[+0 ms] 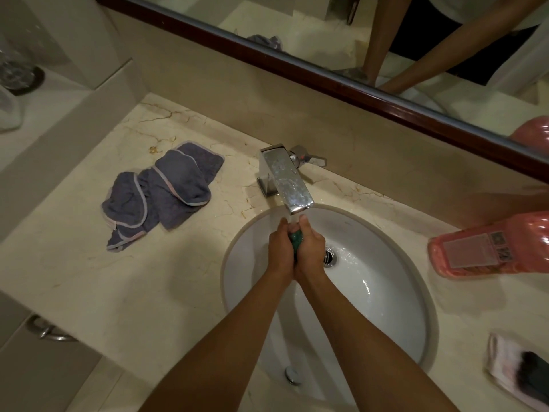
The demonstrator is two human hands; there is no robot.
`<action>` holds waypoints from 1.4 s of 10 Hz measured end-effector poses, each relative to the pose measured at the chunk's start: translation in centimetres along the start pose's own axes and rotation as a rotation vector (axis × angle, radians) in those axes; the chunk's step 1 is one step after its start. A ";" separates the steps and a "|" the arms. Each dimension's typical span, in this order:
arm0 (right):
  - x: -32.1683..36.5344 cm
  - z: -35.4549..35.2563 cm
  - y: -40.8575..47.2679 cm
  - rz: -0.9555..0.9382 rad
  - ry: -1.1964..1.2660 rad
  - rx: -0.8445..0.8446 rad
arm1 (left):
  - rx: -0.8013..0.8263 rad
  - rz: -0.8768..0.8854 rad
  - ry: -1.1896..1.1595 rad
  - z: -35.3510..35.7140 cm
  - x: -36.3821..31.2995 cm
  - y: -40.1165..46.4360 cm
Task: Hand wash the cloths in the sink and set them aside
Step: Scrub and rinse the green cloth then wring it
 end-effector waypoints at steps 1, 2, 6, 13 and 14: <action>-0.2 0.5 -0.5 0.056 0.060 0.066 | -0.023 0.006 0.011 -0.5 0.3 -0.1; -0.2 0.9 -1.3 0.074 -0.058 0.087 | -0.030 -0.030 -0.140 -0.5 0.2 0.0; 1.1 -0.1 -1.0 -0.082 0.075 0.091 | -0.039 0.129 -0.025 -0.2 -0.7 -0.1; 12.8 -0.4 -2.7 -0.462 -0.279 0.079 | -0.061 0.183 0.006 -0.1 -2.1 -0.5; 11.6 0.1 -3.9 -0.459 -0.265 0.106 | -0.062 0.204 0.019 -0.2 -2.0 -1.1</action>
Point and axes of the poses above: each hand's wrist, its own y-axis towards the middle knuckle, its own z-axis out of the palm, x = y × z, the point moved 5 cm from there along y, towards the middle knuckle, and after that the axes turned 12 degrees about z, right-handed, at the moved point
